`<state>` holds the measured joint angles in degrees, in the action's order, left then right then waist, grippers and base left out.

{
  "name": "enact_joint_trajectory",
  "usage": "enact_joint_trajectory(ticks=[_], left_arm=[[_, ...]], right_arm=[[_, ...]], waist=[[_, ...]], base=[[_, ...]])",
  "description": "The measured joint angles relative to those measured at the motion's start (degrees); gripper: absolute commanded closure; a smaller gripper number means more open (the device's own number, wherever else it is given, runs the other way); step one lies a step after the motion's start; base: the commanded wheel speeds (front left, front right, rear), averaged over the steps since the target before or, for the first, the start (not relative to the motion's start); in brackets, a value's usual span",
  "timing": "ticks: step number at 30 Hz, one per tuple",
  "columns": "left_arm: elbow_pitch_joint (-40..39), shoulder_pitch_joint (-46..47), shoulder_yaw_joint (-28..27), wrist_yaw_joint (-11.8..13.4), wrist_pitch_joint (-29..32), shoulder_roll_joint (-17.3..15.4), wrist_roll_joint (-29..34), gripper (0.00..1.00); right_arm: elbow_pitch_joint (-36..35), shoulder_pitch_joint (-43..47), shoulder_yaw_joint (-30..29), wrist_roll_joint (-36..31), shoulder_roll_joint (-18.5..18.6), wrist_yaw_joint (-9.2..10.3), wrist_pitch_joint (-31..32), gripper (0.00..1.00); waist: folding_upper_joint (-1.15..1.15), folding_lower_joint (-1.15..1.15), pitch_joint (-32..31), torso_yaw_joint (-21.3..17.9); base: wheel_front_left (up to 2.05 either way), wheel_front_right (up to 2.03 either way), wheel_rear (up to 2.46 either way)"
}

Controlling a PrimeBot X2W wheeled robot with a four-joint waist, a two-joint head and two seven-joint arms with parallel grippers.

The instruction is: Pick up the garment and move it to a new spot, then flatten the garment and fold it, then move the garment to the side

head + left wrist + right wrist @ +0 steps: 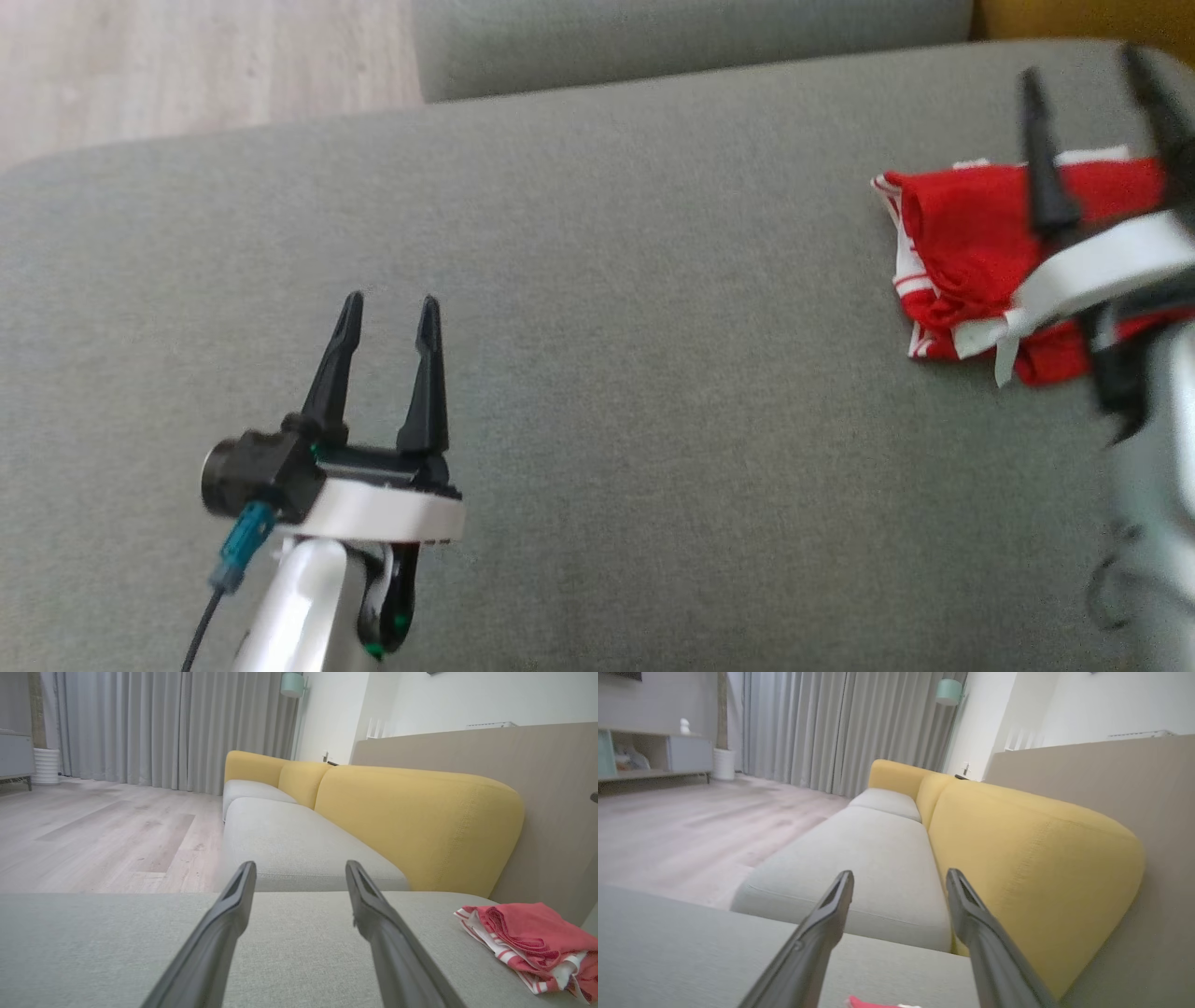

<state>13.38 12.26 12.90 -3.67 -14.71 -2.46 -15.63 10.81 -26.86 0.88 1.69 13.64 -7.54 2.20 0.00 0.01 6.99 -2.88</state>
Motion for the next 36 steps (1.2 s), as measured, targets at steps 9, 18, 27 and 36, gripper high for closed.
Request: enact_joint_trajectory(ticks=[9, 18, 27, 36], left_arm=[[-1.2, -5.5, -0.7, 1.2, 0.0, -0.1, 0.0, 0.00], [-1.1, -10.9, -0.9, 2.7, 0.0, -0.2, 0.7, 0.00], [1.4, -12.5, -1.4, 2.5, 0.0, -0.2, -0.6, 0.00], [1.4, -12.5, -1.9, 2.2, 0.0, -0.2, -3.0, 0.00]], right_arm=[[1.2, 12.7, 0.3, 3.6, -10.1, 0.01, -9.2, 0.00], [6.1, 23.1, -1.6, 9.4, -10.7, 0.01, -15.3, 0.00], [7.6, 26.4, -1.3, 8.2, -11.0, 0.00, -16.4, 0.00], [7.0, 26.4, -1.0, 8.2, -11.0, 0.00, -16.4, 0.00]], waist=[[0.00, 0.00, -4.9, 2.9], [0.00, 0.00, -7.8, 5.4], [0.00, -0.01, -8.6, 6.1], [0.00, -0.01, -8.7, 6.2]], base=[[0.00, 0.00, 0.00], [0.00, 0.00, 0.00], [0.00, 0.00, 0.00], [0.00, 0.00, 0.00]])
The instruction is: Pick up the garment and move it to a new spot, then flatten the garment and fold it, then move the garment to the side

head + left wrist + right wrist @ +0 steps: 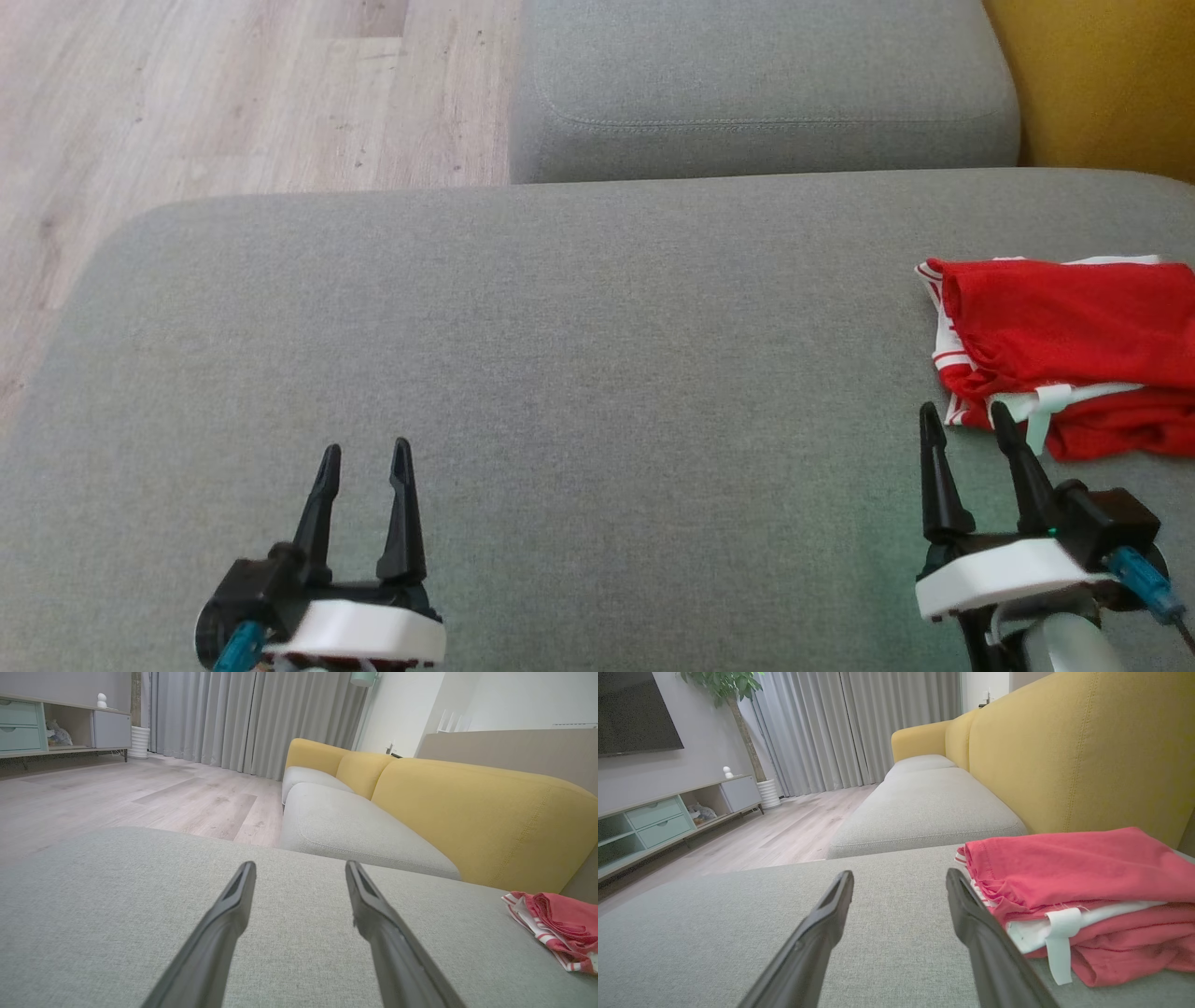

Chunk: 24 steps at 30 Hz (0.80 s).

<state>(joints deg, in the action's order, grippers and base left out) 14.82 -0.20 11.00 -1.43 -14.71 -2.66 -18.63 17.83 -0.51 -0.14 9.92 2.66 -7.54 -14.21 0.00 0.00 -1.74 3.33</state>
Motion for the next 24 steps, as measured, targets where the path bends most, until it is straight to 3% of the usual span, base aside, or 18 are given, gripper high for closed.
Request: enact_joint_trajectory(ticks=[12, 13, 19, 24], left_arm=[[-0.3, 0.0, -0.7, -0.1, 0.0, 0.0, -2.7, 0.00], [-0.4, 0.0, -1.1, 0.0, 0.0, 0.0, -3.2, 1.00], [4.3, -3.3, -0.9, -0.1, 0.5, 0.1, -4.3, 1.00], [4.2, -3.1, -1.2, -0.2, 1.2, 0.1, -7.1, 1.00]], right_arm=[[-0.7, 0.0, 0.8, 0.0, 0.0, 0.00, 0.0, 0.00], [-0.6, 0.0, 1.1, 0.0, 0.0, 0.00, 0.0, 1.00], [4.1, 3.1, 1.2, 1.1, -0.1, 0.00, 0.6, 1.00], [3.9, 3.0, 1.1, 4.4, -0.1, 0.01, 1.2, 1.00]], waist=[[0.00, 0.00, 0.2, -1.0], [0.00, 0.00, 0.2, -1.3], [0.00, 0.00, 0.3, -1.4], [0.00, 0.00, 0.3, -1.5]], base=[[0.00, 0.00, 0.00], [0.00, 0.00, 0.00], [0.00, 0.00, 0.00], [0.00, 0.00, 0.00]])
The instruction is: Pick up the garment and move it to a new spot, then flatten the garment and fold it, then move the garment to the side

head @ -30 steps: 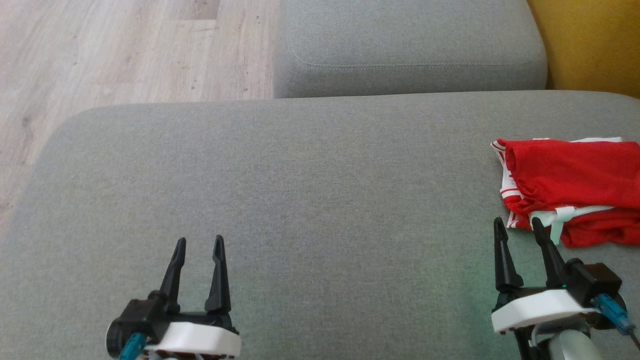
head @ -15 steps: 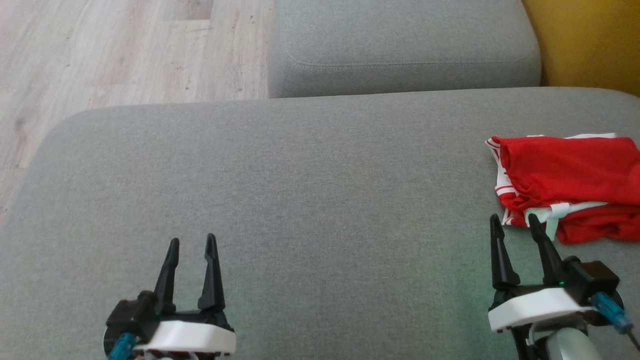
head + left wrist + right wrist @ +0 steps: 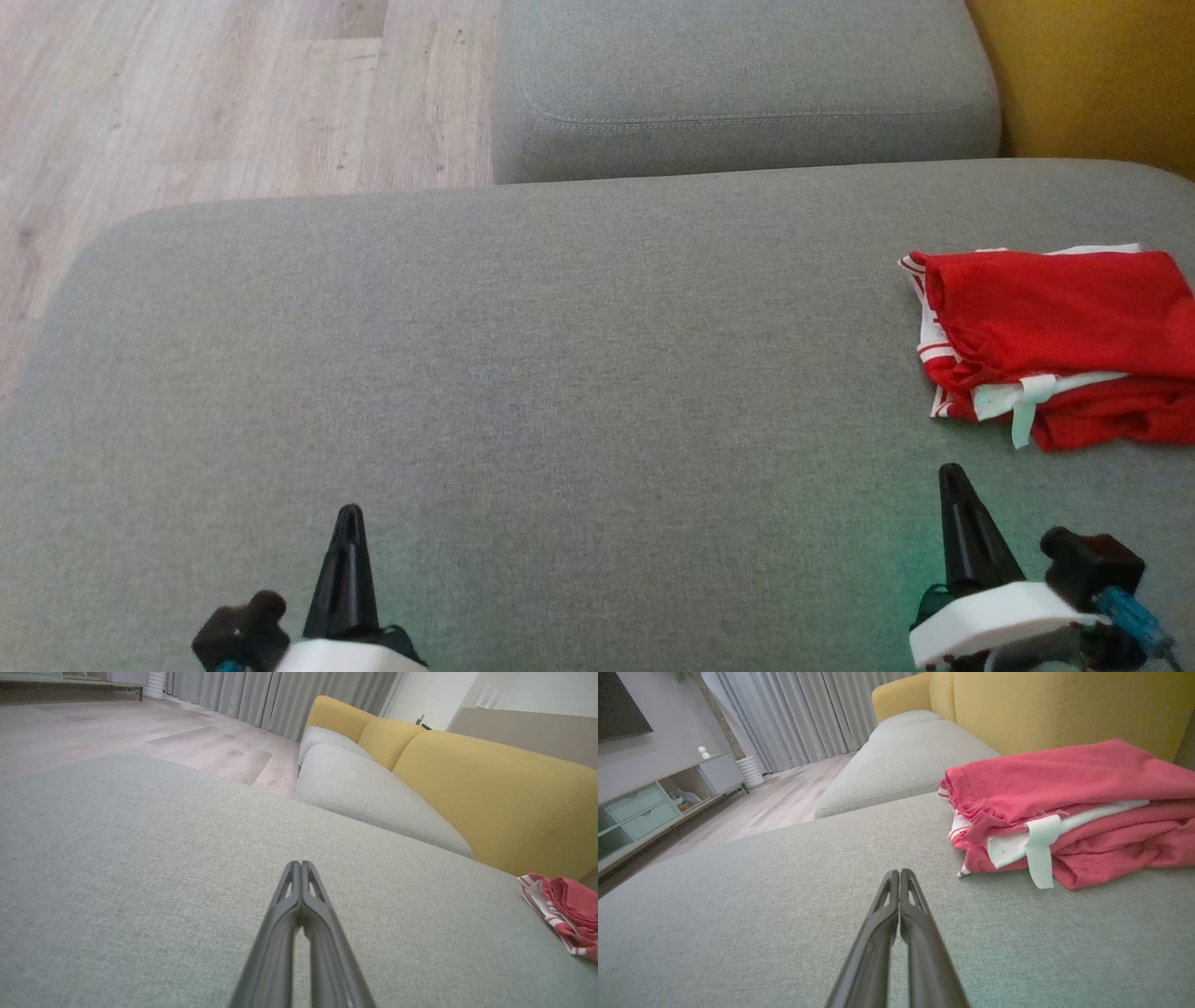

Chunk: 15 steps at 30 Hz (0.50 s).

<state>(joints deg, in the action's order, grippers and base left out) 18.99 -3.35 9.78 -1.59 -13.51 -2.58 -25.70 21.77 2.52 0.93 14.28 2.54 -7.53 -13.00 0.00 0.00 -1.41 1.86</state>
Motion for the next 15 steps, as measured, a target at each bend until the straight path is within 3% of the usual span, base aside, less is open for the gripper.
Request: enact_joint_trajectory(ticks=[15], left_arm=[[-0.4, 0.8, -1.8, -0.8, 2.5, 0.0, -8.3, 1.00]], right_arm=[[-0.7, -0.7, -1.1, 9.8, 0.0, -0.01, 2.5, 1.00]], waist=[[0.00, 0.00, 0.2, -0.2]], base=[[0.00, 0.00, 0.00]])
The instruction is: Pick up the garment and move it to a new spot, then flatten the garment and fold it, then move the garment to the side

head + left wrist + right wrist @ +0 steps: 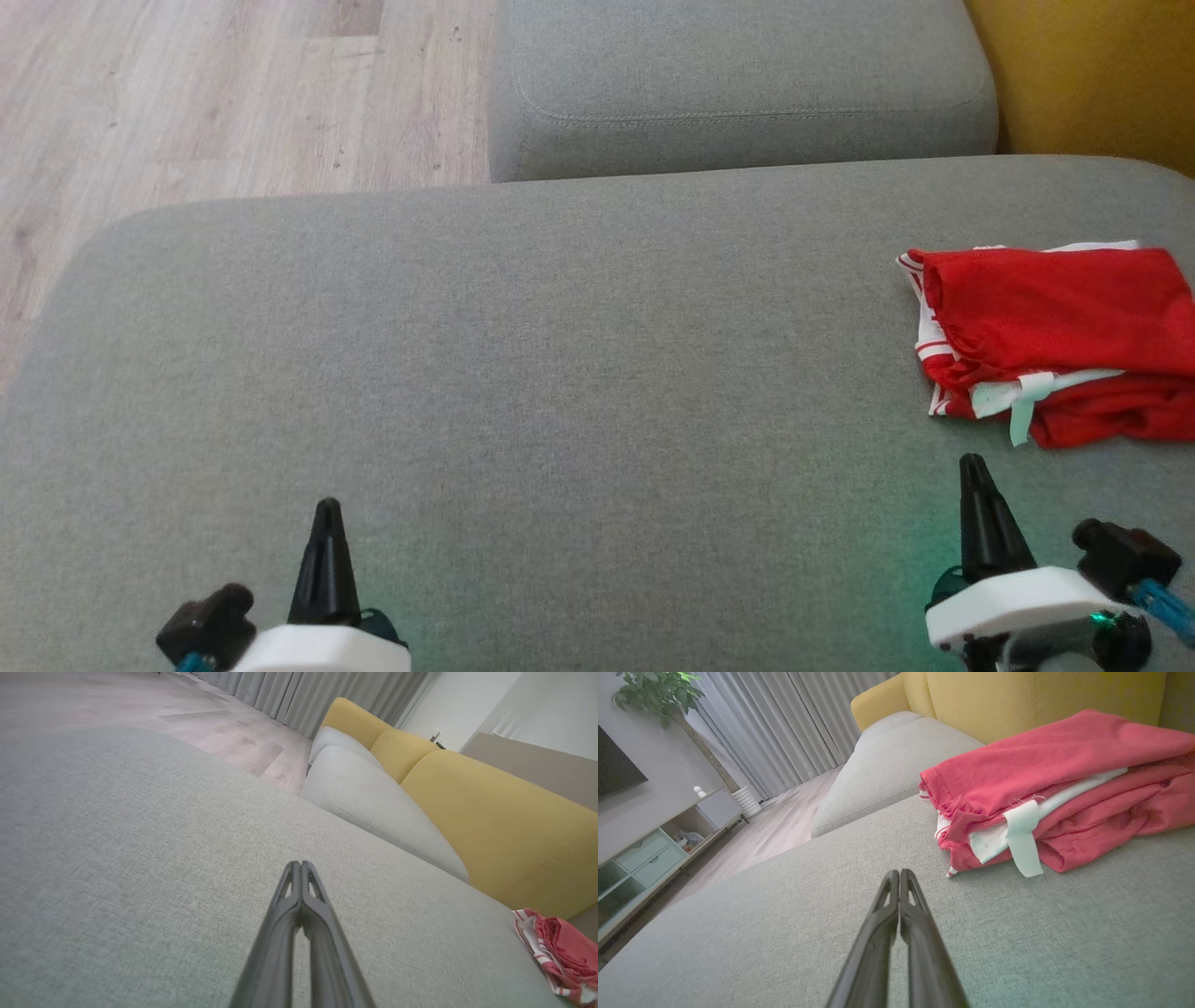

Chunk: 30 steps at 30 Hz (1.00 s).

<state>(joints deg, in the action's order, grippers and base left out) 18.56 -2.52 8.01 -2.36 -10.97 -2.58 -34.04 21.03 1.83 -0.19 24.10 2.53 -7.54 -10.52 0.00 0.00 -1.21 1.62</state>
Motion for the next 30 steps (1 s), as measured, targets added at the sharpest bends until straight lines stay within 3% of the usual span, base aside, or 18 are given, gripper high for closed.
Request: enact_joint_trajectory(ticks=[30], left_arm=[[-0.5, 1.2, -3.4, -1.2, 4.9, 0.0, -16.3, 1.00]], right_arm=[[-1.3, -1.3, -2.0, 19.0, 0.0, 0.01, 4.6, 1.00]], waist=[[0.00, 0.00, 0.4, -0.5]], base=[[0.00, 0.00, 0.00]])
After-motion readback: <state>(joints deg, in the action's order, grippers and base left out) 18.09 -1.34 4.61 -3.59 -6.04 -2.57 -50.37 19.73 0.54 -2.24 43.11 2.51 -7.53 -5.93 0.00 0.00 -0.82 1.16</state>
